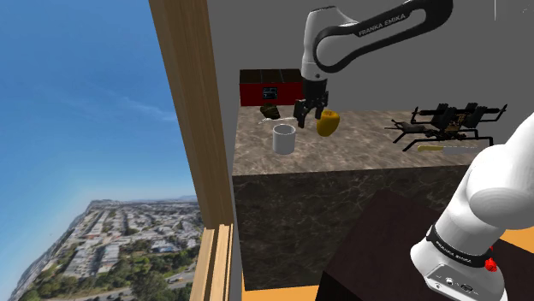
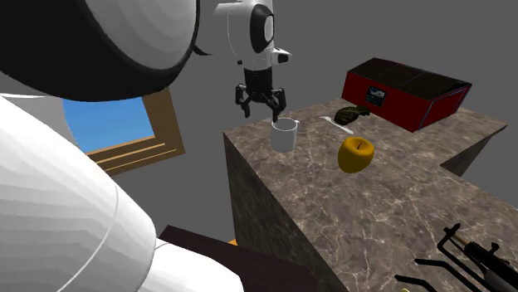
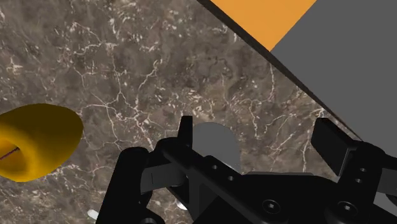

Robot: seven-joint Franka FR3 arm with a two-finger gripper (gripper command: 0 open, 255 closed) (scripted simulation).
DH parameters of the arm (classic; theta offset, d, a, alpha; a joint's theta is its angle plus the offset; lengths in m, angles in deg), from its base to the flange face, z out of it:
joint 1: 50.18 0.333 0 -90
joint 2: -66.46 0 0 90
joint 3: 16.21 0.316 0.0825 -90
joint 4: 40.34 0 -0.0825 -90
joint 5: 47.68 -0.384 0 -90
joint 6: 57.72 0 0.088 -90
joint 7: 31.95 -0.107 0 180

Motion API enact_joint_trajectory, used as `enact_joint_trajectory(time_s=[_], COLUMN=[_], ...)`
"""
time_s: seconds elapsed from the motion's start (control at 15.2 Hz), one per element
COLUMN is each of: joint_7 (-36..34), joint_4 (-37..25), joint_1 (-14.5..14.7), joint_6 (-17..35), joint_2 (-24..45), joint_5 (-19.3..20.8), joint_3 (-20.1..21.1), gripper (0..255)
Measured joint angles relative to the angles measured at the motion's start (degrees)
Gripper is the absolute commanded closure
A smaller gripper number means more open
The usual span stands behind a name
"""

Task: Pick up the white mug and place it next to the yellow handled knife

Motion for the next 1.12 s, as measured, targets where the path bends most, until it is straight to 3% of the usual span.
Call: enact_joint_trajectory(time_s=[0.46, 0.86, 1.12], joint_7=[-0.52, -0.88, -0.85], joint_4=[-8.95, -19.57, -19.84], joint_1=[-0.27, -0.29, -0.38], joint_6=[7.2, 10.24, 12.31], joint_2=[14.37, 26.61, 28.81], joint_5=[0.18, 0.2, 0.27], joint_3=[-0.19, -0.29, -0.39], gripper=[0, 0, 0])
